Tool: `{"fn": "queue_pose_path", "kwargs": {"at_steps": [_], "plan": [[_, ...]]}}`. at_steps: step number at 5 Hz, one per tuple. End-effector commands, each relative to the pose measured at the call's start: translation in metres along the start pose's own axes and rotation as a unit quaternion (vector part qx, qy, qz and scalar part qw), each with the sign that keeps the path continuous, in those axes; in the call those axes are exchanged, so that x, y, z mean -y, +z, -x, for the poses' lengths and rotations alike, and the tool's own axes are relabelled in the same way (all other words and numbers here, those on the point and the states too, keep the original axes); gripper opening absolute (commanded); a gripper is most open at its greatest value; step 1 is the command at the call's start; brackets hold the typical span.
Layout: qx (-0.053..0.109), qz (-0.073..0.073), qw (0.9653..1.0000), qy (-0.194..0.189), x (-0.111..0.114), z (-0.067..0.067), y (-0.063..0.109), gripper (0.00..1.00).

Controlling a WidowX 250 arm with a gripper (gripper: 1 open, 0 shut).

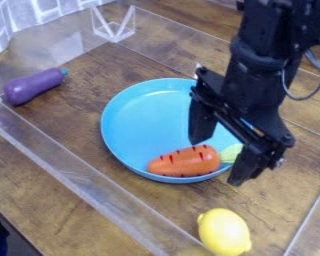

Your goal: Move the carrot to the left side

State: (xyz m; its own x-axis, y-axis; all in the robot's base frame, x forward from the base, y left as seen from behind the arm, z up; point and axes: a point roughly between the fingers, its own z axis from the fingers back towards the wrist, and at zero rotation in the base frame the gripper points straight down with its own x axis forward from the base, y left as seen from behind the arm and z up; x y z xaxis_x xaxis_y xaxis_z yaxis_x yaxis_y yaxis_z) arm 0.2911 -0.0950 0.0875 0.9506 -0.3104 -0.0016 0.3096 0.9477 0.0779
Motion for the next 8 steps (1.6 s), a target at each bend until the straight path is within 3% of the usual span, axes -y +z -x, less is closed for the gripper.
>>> {"fn": "queue_pose_path", "kwargs": {"at_steps": [1,3,6,7,8], "plan": [[0.007,0.0,0.9997,-0.023,-0.007,-0.006,-0.007,1.0],[-0.025,-0.001,0.9982,-0.055,-0.025,-0.003,-0.033,1.0],[-0.047,-0.01,0.9971,-0.059,-0.032,-0.006,-0.058,1.0],[-0.05,-0.012,0.9972,-0.055,-0.035,-0.005,-0.06,0.0],[-0.052,-0.014,0.9971,-0.053,-0.038,-0.003,-0.061,0.0]]}}
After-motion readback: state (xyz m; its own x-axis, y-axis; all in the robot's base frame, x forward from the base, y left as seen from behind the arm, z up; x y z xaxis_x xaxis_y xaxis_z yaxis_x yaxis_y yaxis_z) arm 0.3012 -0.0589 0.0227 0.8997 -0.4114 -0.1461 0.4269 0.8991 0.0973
